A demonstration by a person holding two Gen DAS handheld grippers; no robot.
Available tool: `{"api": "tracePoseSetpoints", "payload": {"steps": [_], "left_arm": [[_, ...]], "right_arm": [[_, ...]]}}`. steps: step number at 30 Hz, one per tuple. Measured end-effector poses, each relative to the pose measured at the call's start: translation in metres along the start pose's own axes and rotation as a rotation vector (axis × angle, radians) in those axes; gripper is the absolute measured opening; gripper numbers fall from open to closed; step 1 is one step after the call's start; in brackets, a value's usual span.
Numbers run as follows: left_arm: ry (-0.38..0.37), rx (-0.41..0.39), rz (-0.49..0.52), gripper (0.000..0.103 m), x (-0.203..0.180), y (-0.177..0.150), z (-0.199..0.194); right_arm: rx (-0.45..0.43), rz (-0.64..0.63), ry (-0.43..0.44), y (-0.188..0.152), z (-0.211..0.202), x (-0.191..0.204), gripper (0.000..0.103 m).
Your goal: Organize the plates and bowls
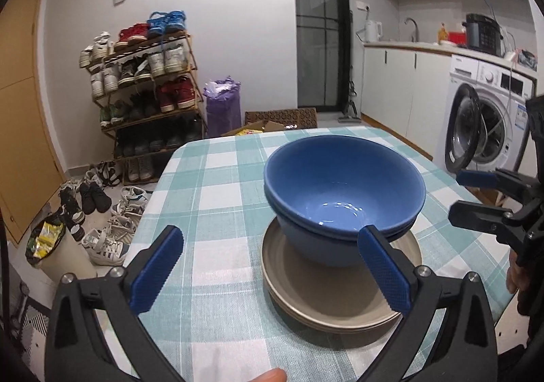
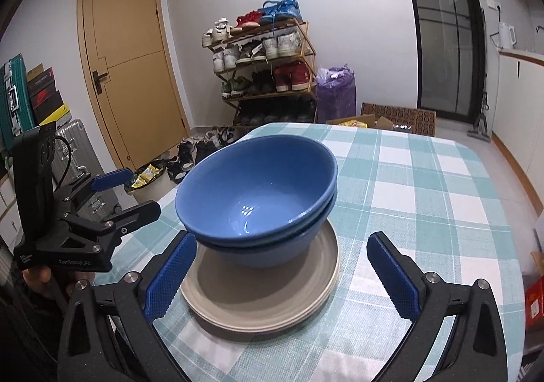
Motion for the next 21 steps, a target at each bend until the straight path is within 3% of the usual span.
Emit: {"api": "tracePoseSetpoints", "payload": {"steps": [9,21], "left_arm": [[0.076,-0.051,0.0,0.103,-0.002,-0.025,-0.007],[0.072,-0.097,-0.034,0.103,-0.007,-0.051,-0.008]], "right_arm": [[-0.056,-0.009,0.032,-0.031,-0.014,-0.005,0.102],[-0.127,-0.012,0.063,-0.059,-0.028,-0.007,0.102]]}}
Point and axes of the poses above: each gripper's, at about its wrist camera, not at the fingertips, and z roughly the way its jaws point, x to its left, y to its top, the point moved 5 cm from there along z, roughly the way its jaws point, and after that the axes turned 14 degrees about z, right-handed, at the moved point
